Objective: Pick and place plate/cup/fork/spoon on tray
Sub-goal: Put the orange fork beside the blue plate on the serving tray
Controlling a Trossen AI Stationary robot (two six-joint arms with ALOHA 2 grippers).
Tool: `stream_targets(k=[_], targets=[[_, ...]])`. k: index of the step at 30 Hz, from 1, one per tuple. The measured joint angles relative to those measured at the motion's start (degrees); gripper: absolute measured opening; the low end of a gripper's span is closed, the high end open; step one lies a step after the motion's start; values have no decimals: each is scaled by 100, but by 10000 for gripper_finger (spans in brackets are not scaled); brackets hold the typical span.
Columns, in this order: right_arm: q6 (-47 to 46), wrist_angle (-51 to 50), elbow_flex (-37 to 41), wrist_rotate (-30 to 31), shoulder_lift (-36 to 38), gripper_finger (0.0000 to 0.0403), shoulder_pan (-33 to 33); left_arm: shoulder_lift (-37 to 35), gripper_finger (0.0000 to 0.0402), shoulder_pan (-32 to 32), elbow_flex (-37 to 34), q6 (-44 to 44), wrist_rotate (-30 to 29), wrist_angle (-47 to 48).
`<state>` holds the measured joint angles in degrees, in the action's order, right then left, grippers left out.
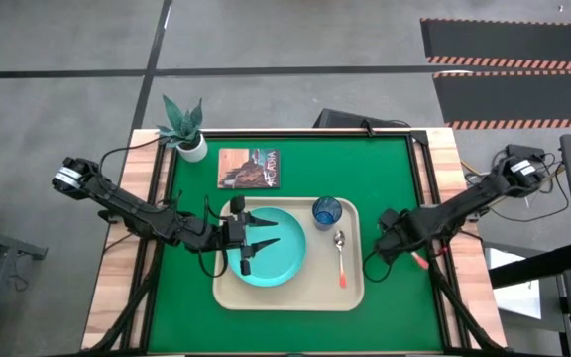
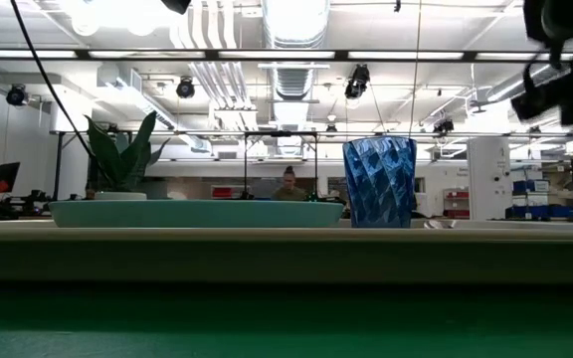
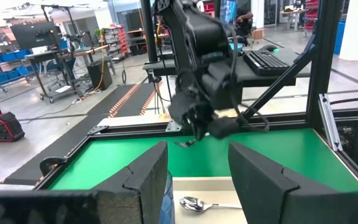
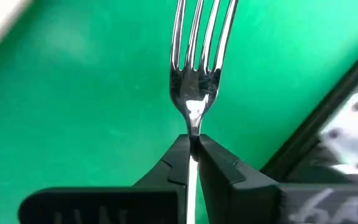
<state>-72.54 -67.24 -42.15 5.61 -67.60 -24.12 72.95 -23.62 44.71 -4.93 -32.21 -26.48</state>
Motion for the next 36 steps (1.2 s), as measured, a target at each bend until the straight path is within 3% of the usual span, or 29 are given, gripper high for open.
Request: stream_targets(k=[11, 20, 27, 36], targets=[[323, -683, -1246, 1954, 342, 13, -274, 0, 156, 0, 0, 5, 0, -2], [697, -306, -1776, 3528, 337, 13, -777, 0, 156, 0, 0, 11, 0, 0], [1874, 1956, -1444, 4251, 327, 13, -1214, 0, 156, 0, 0, 20, 0, 0], [4984, 6250, -786, 4349, 51, 12, -1277, 0, 156, 0, 2, 162, 1, -1]])
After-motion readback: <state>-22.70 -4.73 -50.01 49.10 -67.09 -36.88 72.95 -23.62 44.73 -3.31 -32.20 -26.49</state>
